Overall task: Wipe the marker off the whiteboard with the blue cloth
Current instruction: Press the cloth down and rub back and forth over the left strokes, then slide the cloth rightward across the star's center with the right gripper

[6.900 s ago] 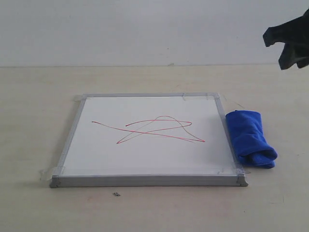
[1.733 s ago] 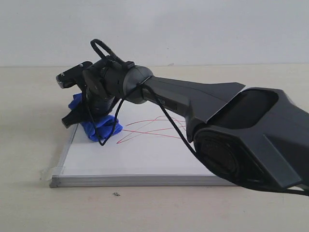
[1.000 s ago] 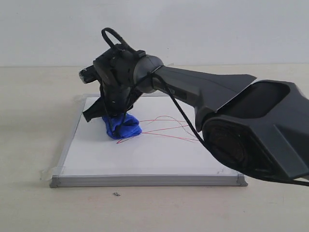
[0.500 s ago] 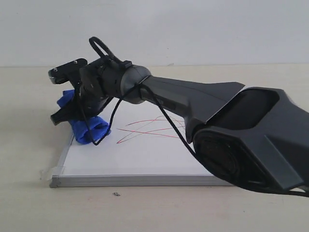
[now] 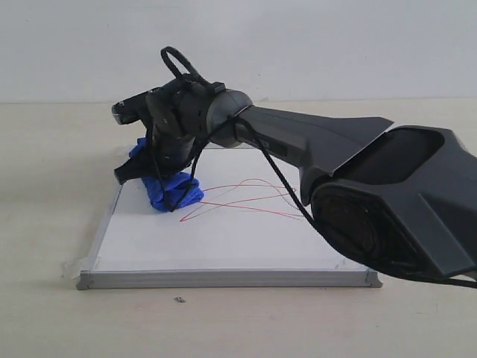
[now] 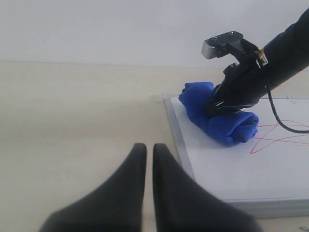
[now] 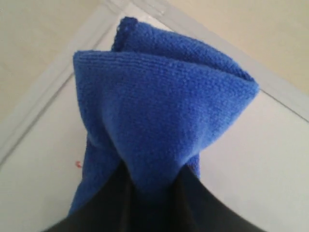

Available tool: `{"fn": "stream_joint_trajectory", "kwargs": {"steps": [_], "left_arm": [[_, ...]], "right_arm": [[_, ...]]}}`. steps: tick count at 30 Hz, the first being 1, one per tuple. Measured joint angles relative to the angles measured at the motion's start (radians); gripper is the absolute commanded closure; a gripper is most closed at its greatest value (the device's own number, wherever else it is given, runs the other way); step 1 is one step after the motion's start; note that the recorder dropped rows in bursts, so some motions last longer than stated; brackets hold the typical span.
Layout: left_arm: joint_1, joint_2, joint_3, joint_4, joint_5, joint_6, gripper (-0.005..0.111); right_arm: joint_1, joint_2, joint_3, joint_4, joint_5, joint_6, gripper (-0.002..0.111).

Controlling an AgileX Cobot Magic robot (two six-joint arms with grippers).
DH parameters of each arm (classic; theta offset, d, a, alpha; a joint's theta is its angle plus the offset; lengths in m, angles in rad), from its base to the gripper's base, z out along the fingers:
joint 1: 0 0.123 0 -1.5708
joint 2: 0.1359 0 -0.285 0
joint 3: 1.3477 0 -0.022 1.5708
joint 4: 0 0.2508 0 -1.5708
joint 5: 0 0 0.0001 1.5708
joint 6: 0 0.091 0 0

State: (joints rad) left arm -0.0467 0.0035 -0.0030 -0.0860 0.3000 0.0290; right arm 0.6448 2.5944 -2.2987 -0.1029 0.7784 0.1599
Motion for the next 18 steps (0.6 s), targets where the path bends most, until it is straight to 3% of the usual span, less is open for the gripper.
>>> {"fn": "stream_joint_trajectory", "kwargs": {"steps": [4,8,18], "left_arm": [[0.0,0.0,0.0,0.0,0.0,0.0,0.102],[0.0,0.0,0.0,0.0,0.0,0.0,0.102],[0.0,0.0,0.0,0.0,0.0,0.0,0.102]], "right_arm": [[0.015,0.0,0.0,0.226,-0.059,-0.16,0.109],[0.002,0.0,0.0,0.158,0.0,-0.094,0.109],[-0.109,-0.024,-0.013,-0.022,0.353,-0.051,0.109]]}}
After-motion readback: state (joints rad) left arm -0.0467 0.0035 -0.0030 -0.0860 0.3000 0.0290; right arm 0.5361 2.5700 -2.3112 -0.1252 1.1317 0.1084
